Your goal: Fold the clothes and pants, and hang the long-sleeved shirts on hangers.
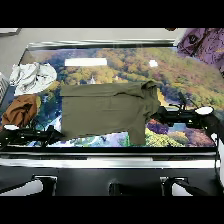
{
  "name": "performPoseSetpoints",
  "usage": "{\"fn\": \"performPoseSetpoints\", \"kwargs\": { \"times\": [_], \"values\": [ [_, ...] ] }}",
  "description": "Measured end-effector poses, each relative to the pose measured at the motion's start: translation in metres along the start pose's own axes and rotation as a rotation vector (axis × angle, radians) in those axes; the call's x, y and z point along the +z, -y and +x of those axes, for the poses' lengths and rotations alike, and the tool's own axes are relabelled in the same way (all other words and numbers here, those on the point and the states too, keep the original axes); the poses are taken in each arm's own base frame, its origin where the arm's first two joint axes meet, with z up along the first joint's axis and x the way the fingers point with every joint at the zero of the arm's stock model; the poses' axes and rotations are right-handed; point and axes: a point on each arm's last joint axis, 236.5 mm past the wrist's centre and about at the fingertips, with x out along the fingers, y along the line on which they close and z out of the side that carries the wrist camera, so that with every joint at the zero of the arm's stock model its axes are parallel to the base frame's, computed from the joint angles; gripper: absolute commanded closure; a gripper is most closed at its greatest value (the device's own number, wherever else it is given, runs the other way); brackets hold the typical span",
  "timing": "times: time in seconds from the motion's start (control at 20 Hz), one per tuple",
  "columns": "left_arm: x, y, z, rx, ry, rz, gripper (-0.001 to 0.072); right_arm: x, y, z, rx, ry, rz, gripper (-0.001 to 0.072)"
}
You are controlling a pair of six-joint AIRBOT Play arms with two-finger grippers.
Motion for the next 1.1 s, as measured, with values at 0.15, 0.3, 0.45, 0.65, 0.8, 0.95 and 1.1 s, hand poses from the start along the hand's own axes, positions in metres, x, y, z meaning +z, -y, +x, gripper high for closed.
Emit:
{"fn": "performPoseSetpoints", "kwargs": {
  "times": [0.15,0.3,0.45,0.65,0.8,0.95,1.1],
  "values": [
    [-0.001,0.003,0.002,-0.002,-0.011,0.019,0.0693,0.002,-0.006,-0.006,-0.002,0.019,-0.024,0.0684],
    [0.009,0.014,-0.003,-0.005,0.004,0.065,0.0694,0.003,-0.015,-0.015,0.002,0.037,-0.058,0.0685],
    [0.038,0.045,-0.022,-0.006,0.071,0.157,0.0694,0.023,-0.035,-0.033,0.005,0.093,-0.130,0.0685],
    [0.103,0.136,-0.093,-0.009,0.289,0.356,0.0695,0.079,-0.092,-0.086,-0.003,0.262,-0.308,0.0685],
    [0.131,0.225,-0.185,0.007,0.525,0.532,0.0695,0.116,-0.157,-0.151,-0.014,0.431,-0.469,0.0685],
    [0.112,0.305,-0.295,0.053,0.802,0.672,0.0694,0.121,-0.226,-0.227,-0.033,0.589,-0.630,0.0684],
    [0.051,0.340,-0.382,0.120,1.050,0.724,0.0694,0.090,-0.284,-0.306,-0.079,0.750,-0.766,0.0684]
  ]
}}
